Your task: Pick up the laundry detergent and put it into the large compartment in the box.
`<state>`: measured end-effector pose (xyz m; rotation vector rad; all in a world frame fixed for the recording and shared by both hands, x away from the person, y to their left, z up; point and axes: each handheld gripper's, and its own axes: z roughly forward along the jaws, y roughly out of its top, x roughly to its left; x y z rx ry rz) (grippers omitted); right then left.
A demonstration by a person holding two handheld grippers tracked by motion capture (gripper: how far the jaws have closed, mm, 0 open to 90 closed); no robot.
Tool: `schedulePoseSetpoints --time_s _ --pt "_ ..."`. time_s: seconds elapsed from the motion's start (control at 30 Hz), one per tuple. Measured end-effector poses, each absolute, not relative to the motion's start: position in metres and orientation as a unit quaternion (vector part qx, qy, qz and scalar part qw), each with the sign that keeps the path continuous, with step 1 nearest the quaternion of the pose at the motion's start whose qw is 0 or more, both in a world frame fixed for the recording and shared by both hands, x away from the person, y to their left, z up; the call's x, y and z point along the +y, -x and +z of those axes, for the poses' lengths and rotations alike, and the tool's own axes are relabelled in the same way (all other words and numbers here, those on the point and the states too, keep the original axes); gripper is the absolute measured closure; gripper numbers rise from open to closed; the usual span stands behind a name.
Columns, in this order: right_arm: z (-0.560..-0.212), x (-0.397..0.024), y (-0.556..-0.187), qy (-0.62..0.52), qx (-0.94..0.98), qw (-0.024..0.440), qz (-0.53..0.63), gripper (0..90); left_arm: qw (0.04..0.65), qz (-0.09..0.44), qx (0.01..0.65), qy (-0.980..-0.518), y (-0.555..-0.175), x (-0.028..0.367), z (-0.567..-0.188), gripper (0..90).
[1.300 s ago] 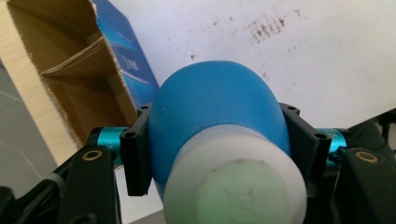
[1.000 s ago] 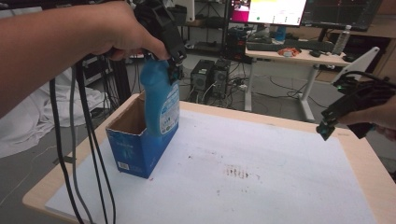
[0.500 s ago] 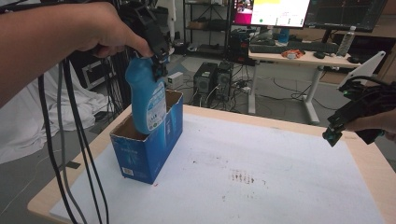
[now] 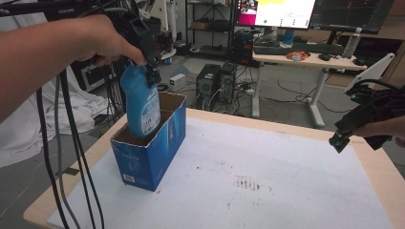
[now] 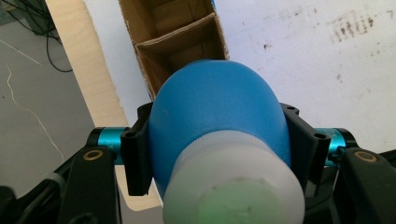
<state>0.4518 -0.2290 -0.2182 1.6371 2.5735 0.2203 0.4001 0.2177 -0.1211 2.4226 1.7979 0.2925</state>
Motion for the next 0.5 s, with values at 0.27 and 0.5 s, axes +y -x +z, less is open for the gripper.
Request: schedulePoseSetpoints --time_s 0.27,0.5 --pt "-0.220 -0.225 -0.451 -0.532 0.843 0.041 0.067 12.8 0.052 0.090 0.594 -0.798 -0.407 0.225 -0.136 37.2" --pt "-0.221 -0.220 -0.451 -0.525 0.848 0.042 0.065 12.9 0.047 0.088 0.595 -0.798 -0.410 0.227 -0.153 37.1"
